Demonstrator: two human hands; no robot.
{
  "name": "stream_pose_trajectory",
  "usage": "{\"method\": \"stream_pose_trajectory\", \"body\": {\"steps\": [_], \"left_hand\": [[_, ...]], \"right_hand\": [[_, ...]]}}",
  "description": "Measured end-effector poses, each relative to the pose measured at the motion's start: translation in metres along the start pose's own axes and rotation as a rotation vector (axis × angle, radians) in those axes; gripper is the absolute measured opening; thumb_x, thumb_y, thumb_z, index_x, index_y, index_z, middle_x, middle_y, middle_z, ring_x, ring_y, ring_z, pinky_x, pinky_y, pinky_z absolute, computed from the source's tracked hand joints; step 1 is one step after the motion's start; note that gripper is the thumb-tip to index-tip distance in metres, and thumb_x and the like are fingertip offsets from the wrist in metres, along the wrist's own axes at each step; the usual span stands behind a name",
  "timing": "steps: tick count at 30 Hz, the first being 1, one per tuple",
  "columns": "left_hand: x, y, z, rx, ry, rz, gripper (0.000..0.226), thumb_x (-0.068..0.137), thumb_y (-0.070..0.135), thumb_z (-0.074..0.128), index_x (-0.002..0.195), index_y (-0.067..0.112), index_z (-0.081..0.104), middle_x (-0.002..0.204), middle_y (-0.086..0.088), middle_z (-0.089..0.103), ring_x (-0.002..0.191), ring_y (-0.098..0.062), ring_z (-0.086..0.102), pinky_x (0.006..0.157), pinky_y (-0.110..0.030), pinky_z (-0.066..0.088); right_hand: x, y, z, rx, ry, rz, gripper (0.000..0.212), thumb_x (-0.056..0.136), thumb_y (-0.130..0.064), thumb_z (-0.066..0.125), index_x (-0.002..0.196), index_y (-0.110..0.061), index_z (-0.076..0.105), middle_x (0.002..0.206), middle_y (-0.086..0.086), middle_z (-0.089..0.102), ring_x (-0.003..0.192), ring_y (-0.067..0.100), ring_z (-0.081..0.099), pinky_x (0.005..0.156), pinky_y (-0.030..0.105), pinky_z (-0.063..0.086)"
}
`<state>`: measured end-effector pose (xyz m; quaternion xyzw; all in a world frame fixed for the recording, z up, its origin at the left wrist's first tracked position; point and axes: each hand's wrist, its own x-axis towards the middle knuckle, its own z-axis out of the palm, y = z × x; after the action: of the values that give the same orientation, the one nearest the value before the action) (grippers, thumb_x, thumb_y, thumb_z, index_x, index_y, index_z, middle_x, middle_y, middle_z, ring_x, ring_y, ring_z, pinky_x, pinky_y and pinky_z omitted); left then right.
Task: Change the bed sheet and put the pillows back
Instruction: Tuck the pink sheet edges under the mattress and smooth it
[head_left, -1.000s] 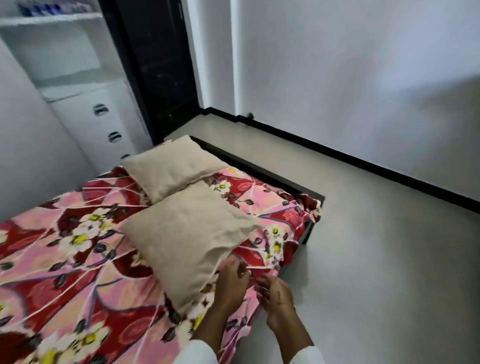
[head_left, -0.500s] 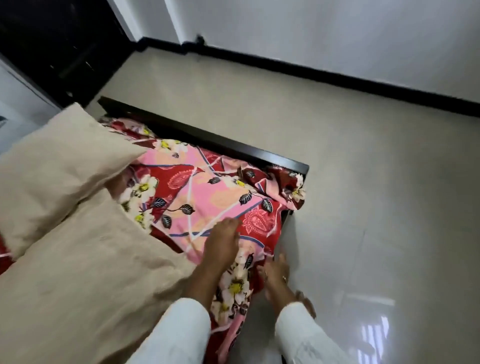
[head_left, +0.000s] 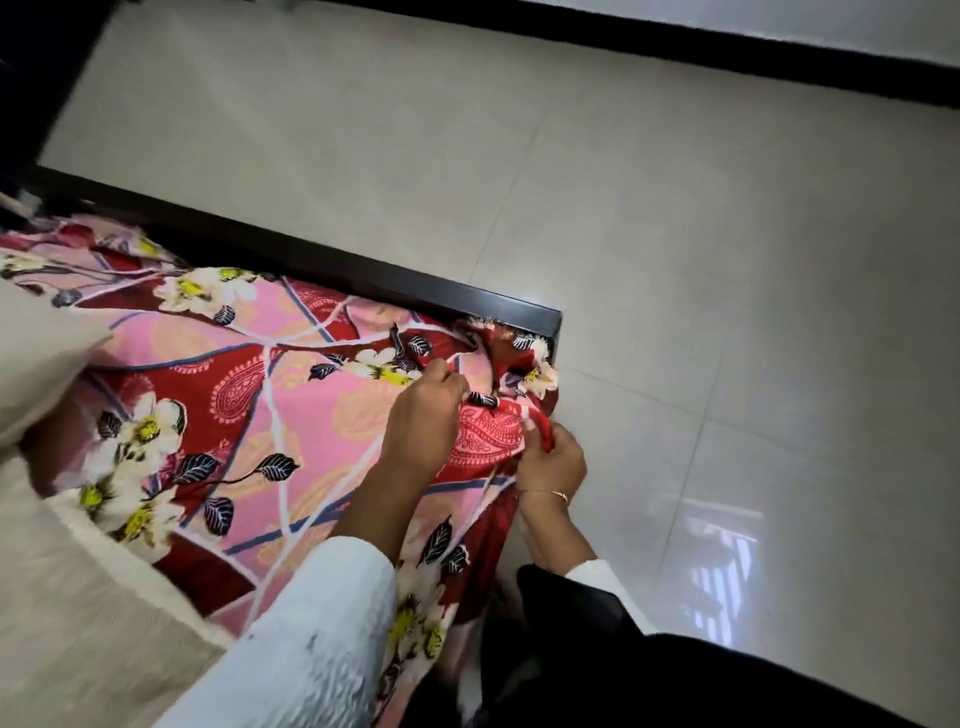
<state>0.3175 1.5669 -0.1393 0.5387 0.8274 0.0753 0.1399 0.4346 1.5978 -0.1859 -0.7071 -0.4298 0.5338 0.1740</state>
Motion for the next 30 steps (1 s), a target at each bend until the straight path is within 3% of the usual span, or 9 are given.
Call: {"method": "stream_pose_trajectory", "body": {"steps": [5, 10, 12, 15, 17, 20, 22, 25, 30], "left_hand": [[0.004, -0.005, 0.022, 0.056, -0.340, 0.055, 0.035, 0.089, 0.023, 0.057, 0.120, 0.008, 0.053, 0.122, -0.008, 0.048, 0.108, -0.026, 0.048, 0.090, -0.033, 0.037], [0.010, 0.008, 0.028, 0.457, -0.602, 0.269, 0.042, 0.085, 0.039, 0.050, 0.120, 0.017, 0.054, 0.120, -0.004, 0.059, 0.111, -0.027, 0.055, 0.096, -0.034, 0.036], [0.017, 0.015, 0.032, 0.497, -0.671, 0.273, 0.042, 0.086, 0.036, 0.048, 0.122, 0.015, 0.054, 0.124, -0.008, 0.059, 0.115, -0.027, 0.055, 0.099, -0.036, 0.037], [0.033, 0.009, 0.034, 0.059, -0.659, 0.057, 0.032, 0.087, 0.024, 0.050, 0.115, 0.013, 0.059, 0.115, -0.011, 0.064, 0.104, -0.027, 0.060, 0.093, -0.035, 0.047], [0.043, -0.008, 0.028, -0.248, -0.469, -0.056, 0.025, 0.086, 0.011, 0.052, 0.109, 0.012, 0.062, 0.109, -0.007, 0.065, 0.096, -0.021, 0.060, 0.086, -0.031, 0.048], [0.053, -0.043, 0.019, -0.081, -0.078, 0.190, 0.028, 0.075, 0.007, 0.063, 0.103, 0.011, 0.064, 0.106, -0.008, 0.061, 0.094, -0.026, 0.057, 0.076, -0.038, 0.051], [0.058, -0.060, 0.020, 0.071, -0.249, 0.331, 0.036, 0.077, 0.013, 0.066, 0.113, 0.017, 0.064, 0.127, -0.007, 0.053, 0.117, -0.030, 0.048, 0.091, -0.049, 0.046], [0.070, -0.073, 0.026, 0.219, -0.595, 0.348, 0.035, 0.091, 0.029, 0.051, 0.125, 0.032, 0.058, 0.150, 0.010, 0.029, 0.144, -0.017, 0.007, 0.114, -0.047, 0.014], [0.088, -0.076, 0.041, 0.304, -0.852, 0.270, 0.040, 0.095, 0.035, 0.040, 0.134, 0.029, 0.048, 0.149, 0.009, 0.029, 0.136, -0.014, 0.027, 0.111, -0.043, 0.015]], "right_hand": [[0.010, -0.022, 0.001, -0.198, -0.086, 0.275, 0.031, 0.089, -0.003, 0.052, 0.120, -0.001, 0.052, 0.126, 0.019, 0.049, 0.104, 0.034, 0.057, 0.078, 0.030, 0.044], [0.007, -0.016, 0.003, -0.464, -0.185, -0.576, 0.037, 0.087, -0.008, 0.047, 0.124, -0.006, 0.053, 0.121, 0.014, 0.046, 0.106, 0.027, 0.050, 0.092, 0.031, 0.041], [0.012, -0.001, 0.011, -0.540, -0.309, -0.643, 0.036, 0.086, -0.012, 0.041, 0.116, -0.006, 0.061, 0.118, 0.016, 0.053, 0.105, 0.033, 0.053, 0.090, 0.039, 0.047], [0.031, 0.002, 0.014, -0.589, -0.277, -0.602, 0.042, 0.091, -0.020, 0.034, 0.122, -0.006, 0.058, 0.129, 0.017, 0.050, 0.119, 0.034, 0.048, 0.100, 0.040, 0.041], [0.041, -0.002, 0.017, -0.645, -0.413, -0.547, 0.043, 0.098, -0.024, 0.033, 0.138, -0.010, 0.041, 0.144, 0.011, 0.035, 0.134, 0.027, 0.032, 0.112, 0.031, 0.024], [0.047, -0.003, 0.032, -0.745, -0.604, -0.542, 0.048, 0.100, -0.029, 0.034, 0.146, -0.016, 0.026, 0.153, 0.005, 0.022, 0.141, 0.021, 0.018, 0.115, 0.028, 0.012], [0.048, -0.004, 0.042, -0.721, -0.690, -0.455, 0.047, 0.101, -0.031, 0.030, 0.147, -0.018, 0.024, 0.154, 0.005, 0.020, 0.143, 0.022, 0.015, 0.115, 0.029, 0.009], [0.053, -0.005, 0.057, -0.668, -0.782, -0.289, 0.047, 0.102, -0.031, 0.026, 0.144, -0.012, 0.031, 0.151, 0.009, 0.027, 0.140, 0.026, 0.021, 0.117, 0.033, 0.012], [0.063, -0.024, 0.068, -0.553, -0.856, -0.046, 0.048, 0.103, -0.028, 0.021, 0.134, -0.001, 0.045, 0.142, 0.019, 0.042, 0.131, 0.030, 0.038, 0.107, 0.029, 0.028]]}}
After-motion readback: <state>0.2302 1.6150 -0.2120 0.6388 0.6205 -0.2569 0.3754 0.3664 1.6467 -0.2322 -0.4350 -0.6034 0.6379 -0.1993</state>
